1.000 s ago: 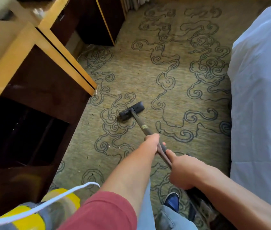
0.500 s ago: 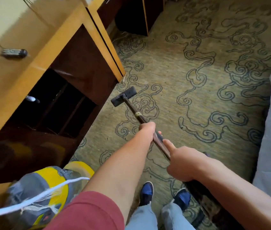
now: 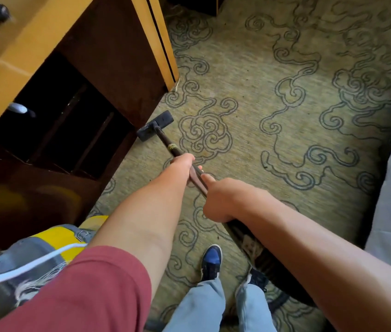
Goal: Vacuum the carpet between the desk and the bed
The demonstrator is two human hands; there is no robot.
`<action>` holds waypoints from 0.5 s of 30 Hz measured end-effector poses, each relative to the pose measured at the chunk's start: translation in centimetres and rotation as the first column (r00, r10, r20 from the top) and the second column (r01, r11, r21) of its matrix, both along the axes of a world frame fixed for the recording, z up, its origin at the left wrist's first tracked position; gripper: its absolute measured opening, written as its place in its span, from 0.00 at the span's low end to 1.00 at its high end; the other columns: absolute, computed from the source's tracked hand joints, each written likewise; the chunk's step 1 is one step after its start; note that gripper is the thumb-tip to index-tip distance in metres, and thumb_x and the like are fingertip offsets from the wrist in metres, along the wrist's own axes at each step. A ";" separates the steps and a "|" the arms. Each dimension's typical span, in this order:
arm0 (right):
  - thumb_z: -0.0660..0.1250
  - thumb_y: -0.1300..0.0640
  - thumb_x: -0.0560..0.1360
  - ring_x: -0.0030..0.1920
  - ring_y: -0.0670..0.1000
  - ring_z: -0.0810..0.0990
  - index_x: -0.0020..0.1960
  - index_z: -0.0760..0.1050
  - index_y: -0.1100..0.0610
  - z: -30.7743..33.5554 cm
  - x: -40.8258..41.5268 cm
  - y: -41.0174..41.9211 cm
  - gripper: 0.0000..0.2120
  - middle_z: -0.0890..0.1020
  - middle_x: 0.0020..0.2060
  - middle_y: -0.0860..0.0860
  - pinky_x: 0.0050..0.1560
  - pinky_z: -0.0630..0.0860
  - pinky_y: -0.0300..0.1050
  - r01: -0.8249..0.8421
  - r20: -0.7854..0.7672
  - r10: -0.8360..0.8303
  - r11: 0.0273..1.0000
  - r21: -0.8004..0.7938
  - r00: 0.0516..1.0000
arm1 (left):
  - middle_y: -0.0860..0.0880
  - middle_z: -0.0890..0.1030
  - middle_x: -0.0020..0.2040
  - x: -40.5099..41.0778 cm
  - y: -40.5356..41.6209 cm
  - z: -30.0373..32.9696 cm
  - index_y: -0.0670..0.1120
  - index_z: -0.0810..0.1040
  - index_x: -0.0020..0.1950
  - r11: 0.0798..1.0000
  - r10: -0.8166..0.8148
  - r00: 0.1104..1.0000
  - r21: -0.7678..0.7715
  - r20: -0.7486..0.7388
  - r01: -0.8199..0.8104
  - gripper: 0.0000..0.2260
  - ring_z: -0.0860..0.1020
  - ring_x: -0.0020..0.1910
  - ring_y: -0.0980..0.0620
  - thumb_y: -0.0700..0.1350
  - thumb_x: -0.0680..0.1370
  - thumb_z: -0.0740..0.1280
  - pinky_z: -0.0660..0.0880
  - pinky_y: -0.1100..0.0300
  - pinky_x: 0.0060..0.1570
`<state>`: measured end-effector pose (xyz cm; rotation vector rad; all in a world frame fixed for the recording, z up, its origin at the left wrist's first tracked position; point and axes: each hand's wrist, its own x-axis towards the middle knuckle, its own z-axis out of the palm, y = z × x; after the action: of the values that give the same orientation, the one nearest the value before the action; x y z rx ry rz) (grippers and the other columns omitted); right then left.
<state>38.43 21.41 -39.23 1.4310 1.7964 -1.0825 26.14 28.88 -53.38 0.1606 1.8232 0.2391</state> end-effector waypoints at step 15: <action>0.58 0.60 0.75 0.54 0.59 0.77 0.81 0.38 0.44 -1.7 0.3 -2.9 0.42 0.73 0.66 0.59 0.58 0.78 0.56 0.073 0.002 -0.074 0.987 -0.144 0.997 | 0.45 0.79 0.65 1.4 -3.3 -3.0 0.41 0.71 0.69 0.997 0.035 0.999 -0.076 0.027 -0.033 0.18 0.77 0.64 0.42 0.49 0.83 0.59 0.77 0.47 0.57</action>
<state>38.71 18.48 -40.91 1.4185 1.6426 -1.2271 27.51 25.62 -56.39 0.0732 1.8054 0.1952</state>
